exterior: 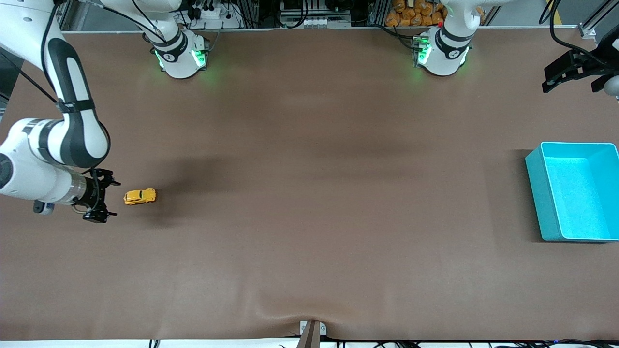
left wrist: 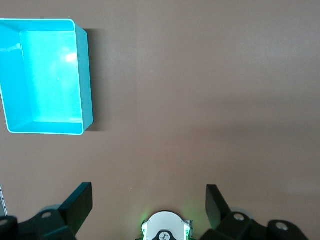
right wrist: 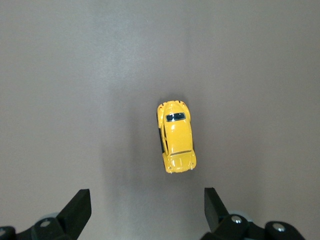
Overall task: Wind and store yellow beetle car
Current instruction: 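Lower the right gripper and close it on the yellow car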
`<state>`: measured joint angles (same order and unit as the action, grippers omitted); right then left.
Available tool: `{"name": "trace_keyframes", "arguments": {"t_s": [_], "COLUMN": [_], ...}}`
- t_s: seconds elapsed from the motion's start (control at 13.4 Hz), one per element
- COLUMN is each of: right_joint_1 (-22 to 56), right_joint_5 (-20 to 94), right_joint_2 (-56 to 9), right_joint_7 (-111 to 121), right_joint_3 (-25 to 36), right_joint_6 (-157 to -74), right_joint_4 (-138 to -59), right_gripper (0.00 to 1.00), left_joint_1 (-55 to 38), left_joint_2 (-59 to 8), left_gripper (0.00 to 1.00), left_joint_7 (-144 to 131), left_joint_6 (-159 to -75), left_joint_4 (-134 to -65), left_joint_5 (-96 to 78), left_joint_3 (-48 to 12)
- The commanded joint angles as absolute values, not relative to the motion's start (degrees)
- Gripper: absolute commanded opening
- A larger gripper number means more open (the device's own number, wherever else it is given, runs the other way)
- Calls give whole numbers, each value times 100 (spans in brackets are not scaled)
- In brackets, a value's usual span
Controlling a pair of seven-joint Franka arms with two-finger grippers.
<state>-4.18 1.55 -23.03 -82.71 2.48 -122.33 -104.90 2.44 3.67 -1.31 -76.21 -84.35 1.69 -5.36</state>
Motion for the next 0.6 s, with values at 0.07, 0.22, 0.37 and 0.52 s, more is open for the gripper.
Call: {"name": "trace_keyframes", "arguments": {"t_s": [0.07, 0.22, 0.37, 0.52], "right_joint_1": [-571, -597, -624, -624], "right_joint_5": [167, 158, 150, 158], "right_joint_2": [-2180, -2171, -2162, -2171], "right_joint_7": [-8350, -8341, -8314, -8323], "right_joint_3": [202, 211, 211, 202], "right_joint_6": [-12926, -13489, -13693, -13885], "right_joint_4": [-11134, -11547, -11750, -11908], "right_gripper": [100, 100, 100, 100], "left_joint_1": [272, 272, 281, 281], "left_joint_2": [378, 378, 378, 378], "left_gripper": [100, 100, 100, 100], "left_joint_7": [-97, -97, -97, -97], "left_joint_6": [-7646, -7646, -7646, -7646], "left_joint_4": [-8429, -8429, -8429, -8429], "left_joint_5": [299, 299, 299, 299], "left_joint_3": [-571, -571, -571, -571]}}
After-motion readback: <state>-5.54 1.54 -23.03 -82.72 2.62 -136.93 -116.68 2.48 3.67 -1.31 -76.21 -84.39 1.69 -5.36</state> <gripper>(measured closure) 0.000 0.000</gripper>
